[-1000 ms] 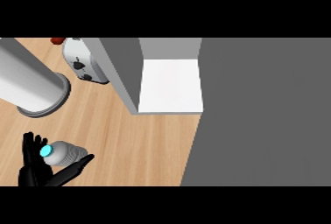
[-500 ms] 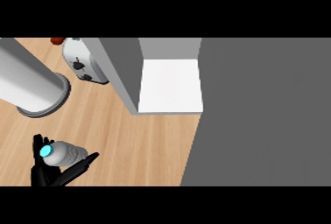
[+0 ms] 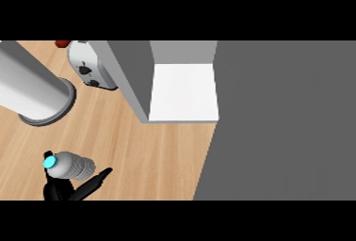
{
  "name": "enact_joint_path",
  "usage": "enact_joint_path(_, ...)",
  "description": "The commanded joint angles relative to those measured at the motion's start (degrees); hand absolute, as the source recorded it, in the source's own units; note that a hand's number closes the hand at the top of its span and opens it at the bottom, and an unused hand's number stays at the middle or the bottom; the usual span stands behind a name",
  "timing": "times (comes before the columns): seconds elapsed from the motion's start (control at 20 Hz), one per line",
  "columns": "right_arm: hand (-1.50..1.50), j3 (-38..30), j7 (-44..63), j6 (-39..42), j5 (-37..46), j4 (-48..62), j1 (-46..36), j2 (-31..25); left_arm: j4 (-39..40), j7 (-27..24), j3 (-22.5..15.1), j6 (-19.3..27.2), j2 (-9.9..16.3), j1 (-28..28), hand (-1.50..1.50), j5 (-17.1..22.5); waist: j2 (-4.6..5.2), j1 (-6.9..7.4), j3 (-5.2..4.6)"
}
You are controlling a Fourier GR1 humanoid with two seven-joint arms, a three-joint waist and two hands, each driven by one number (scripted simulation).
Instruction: Pick up the bottled water, place it into the cabinet and close the cabinet
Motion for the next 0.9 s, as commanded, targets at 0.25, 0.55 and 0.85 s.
enact_joint_path(0.25,-1.50,0.9,8.7,-0.9,6.6,-8.9,-1.2,-0.8,13.3,-9.7,3.1,-7.3,0.4,-4.9,-1.50,2.9,0.04,-0.12,-0.05)
enact_joint_path(0.55,-1.50,2.0,6.3,-1.6,7.4,-6.6,-1.2,-0.9,13.0,-11.2,4.1,-11.1,1.7,-6.2,1.50,5.8,0.01,-0.05,-0.01)
enact_joint_path(0.85,-1.50,4.8,4.4,-2.8,8.8,-2.6,-1.5,0.4,15.5,-12.2,4.6,-17.2,2.4,-5.6,1.50,8.2,0.01,0.08,-0.01)
